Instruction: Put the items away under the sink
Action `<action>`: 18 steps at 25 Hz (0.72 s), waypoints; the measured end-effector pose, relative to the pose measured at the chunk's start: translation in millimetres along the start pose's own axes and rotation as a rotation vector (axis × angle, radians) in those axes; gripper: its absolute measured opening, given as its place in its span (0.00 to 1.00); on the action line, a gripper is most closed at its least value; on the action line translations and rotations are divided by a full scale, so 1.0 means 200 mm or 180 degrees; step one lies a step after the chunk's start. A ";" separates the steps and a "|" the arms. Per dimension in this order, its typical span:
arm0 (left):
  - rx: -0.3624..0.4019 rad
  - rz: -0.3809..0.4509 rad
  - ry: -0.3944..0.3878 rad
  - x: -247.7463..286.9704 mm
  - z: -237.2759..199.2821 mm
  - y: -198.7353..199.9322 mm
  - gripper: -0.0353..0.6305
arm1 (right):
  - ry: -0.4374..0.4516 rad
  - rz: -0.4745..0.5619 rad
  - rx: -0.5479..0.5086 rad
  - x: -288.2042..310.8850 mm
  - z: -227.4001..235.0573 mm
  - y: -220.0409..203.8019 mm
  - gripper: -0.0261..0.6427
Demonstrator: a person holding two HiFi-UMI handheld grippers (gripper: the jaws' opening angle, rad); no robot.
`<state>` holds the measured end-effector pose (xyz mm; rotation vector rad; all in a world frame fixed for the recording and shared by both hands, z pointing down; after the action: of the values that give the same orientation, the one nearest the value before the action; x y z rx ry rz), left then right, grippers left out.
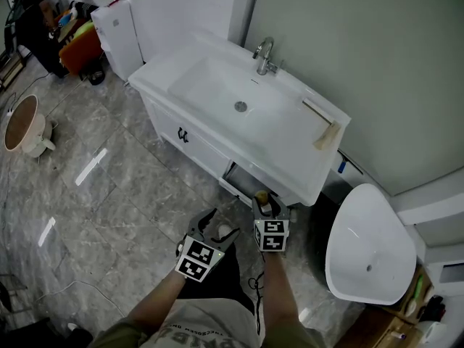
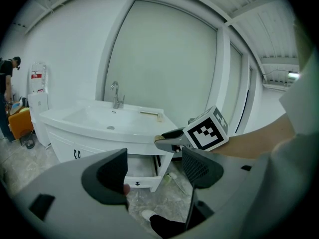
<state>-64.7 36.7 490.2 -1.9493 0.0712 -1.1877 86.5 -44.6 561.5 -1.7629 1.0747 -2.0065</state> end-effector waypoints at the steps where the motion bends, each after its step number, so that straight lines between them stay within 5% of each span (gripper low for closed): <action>1: -0.0009 0.0003 0.0006 0.01 -0.01 0.00 0.55 | 0.0002 -0.0028 -0.0010 0.02 0.00 -0.01 0.32; 18: -0.0119 -0.0062 0.0121 0.48 -0.27 -0.04 0.55 | 0.0152 -0.0362 -0.0048 0.62 0.11 -0.25 0.32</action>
<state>-55.3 -33.4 576.1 -1.9641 0.0950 -1.2444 91.6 -97.0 686.7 -1.8310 1.0279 -2.1223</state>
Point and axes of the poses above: the fingertips, and each gripper's own axes: x forward along the fingers, z to its right, y out of its top, the point moved 5 cm from there along -x, backward along the fingers, and after that the axes turned 14 degrees about -z, right-handed, at the moved point
